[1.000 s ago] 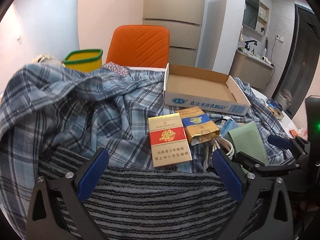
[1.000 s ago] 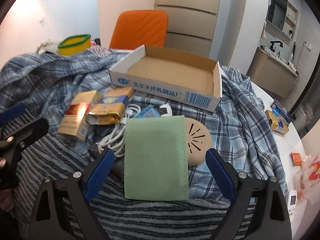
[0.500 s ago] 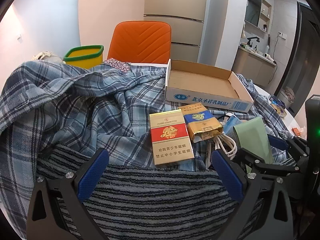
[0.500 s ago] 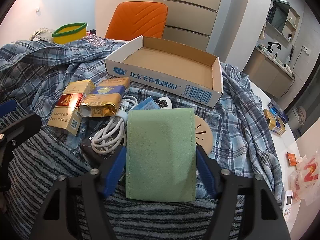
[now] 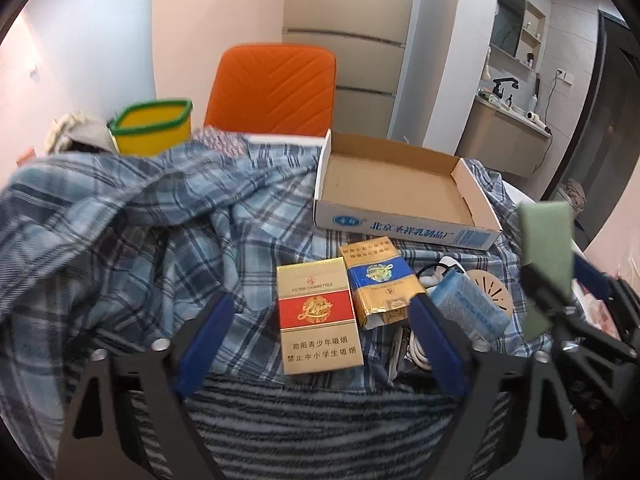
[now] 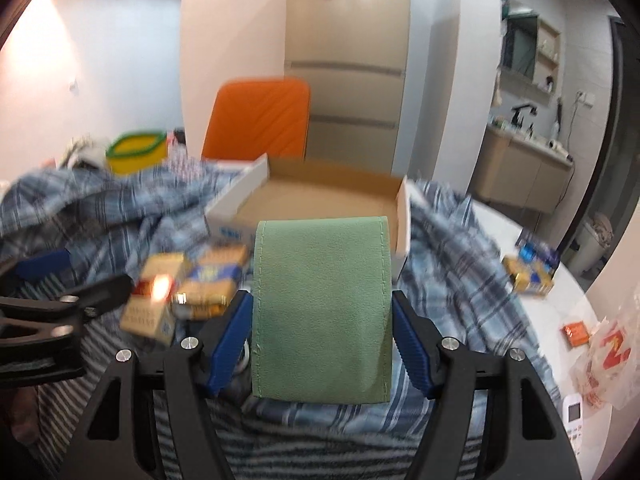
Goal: Organize soft objects
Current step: 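Grasp the red-and-gold cigarette pack with the left gripper while the right gripper holds the green pad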
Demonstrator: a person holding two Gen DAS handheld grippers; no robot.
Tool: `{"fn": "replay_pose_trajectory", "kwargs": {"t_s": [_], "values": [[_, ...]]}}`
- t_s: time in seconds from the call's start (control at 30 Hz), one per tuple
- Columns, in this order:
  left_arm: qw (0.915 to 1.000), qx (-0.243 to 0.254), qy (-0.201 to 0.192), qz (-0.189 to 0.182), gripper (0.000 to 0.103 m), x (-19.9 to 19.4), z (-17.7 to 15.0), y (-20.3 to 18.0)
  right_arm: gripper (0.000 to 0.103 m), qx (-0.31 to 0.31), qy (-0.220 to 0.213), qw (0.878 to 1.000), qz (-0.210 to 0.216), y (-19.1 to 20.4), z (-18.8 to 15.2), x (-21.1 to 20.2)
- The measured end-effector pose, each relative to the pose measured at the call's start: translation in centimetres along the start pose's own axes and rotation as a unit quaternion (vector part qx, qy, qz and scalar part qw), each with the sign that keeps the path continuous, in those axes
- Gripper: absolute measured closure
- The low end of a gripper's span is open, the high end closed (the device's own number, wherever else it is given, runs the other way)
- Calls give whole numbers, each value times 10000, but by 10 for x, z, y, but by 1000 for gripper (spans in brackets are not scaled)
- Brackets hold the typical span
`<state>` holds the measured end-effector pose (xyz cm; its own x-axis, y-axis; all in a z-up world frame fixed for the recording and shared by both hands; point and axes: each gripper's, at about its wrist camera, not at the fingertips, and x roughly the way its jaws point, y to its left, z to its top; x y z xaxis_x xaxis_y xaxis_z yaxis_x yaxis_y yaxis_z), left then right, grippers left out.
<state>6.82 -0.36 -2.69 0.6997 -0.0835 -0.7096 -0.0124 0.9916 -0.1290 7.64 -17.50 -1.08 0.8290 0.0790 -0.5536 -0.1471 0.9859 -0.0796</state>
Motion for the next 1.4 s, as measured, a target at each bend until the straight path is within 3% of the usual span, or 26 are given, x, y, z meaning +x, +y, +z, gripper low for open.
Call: {"fn": "replay_pose_trajectory", "kwargs": {"t_s": [0.17,0.53,0.8,0.9,1.2,1.4], "values": [[9988,-235,419,-107,31,24,-4,10,32,30,-431,9990,-100,-1,-2,-9],[9922,-442,1000,-598,45,50,-19,14,32,133,-296,9995,56,-3,-10,1],[9921,-467,1005,-584,46,52,-20,15,32,198,-174,9996,97,-5,-11,6],[9945,-426,786,-545,47,44,-20,14,32,221,-158,9996,97,-6,-11,7],[9984,-95,-347,-427,47,-2,-17,5,32,245,-416,9988,80,-6,-12,-3],[9968,116,-716,-335,47,-16,-15,-3,32,164,-617,9980,35,-2,-12,-12]]}}
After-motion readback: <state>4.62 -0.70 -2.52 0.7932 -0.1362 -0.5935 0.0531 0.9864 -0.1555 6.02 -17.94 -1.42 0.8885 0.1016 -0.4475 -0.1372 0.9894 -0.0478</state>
